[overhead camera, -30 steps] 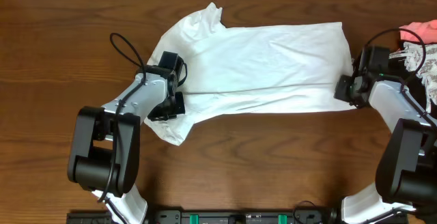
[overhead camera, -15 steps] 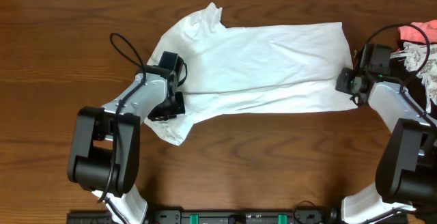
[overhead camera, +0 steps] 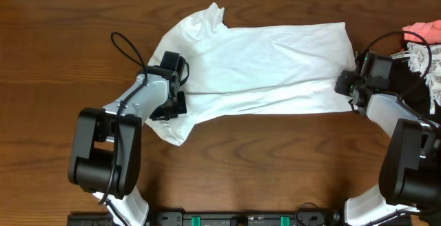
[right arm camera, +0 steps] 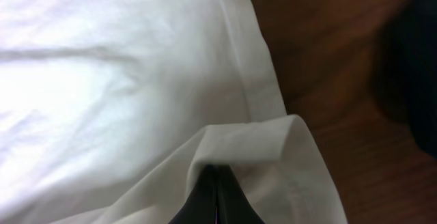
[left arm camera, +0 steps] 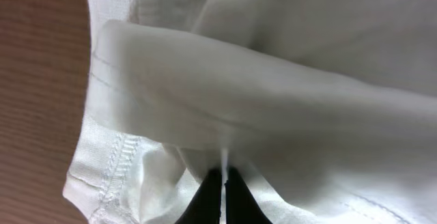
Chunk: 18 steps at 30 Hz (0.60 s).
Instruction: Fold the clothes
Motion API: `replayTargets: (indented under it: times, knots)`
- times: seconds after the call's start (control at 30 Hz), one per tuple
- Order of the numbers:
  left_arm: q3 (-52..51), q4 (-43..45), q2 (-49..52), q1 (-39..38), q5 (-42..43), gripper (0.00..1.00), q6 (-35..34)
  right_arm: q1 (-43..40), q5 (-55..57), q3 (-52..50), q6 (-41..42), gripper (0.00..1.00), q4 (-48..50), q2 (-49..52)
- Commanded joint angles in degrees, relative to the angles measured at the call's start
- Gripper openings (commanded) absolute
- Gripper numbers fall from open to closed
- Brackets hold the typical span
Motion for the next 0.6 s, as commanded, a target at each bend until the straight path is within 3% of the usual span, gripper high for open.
replayTargets:
  times: [0.0, 0.27, 0.43, 0.5, 0.57]
  knots:
    - [0.5, 1.0, 0.9, 0.2, -1.8, 0.06, 1.7, 0.4, -1.7, -1.0, 0.6, 0.01, 1.2, 0.2]
    - [3.7, 1.1, 0.5, 0.2, -1.8, 0.06, 2.2, 0.4, -1.7, -1.2, 0.6, 0.02, 4.9, 0.2]
    - [6.4, 1.0, 0.5, 0.3, -1.8, 0.07, 4.3, 0.4, -1.7, -1.2, 0.6, 0.12, 7.3, 0.2]
    - [7.8, 1.0, 0.3, 0.5, -1.8, 0.07, 4.3, 0.4, -2.6, -1.2, 0.6, 0.22, 9.1, 0.2]
    - [9.2, 0.8, -0.5, 0.8, -1.8, 0.07, 4.3, 0.4, -5.3, -1.2, -0.1, 0.45, 11.4, 0.2]
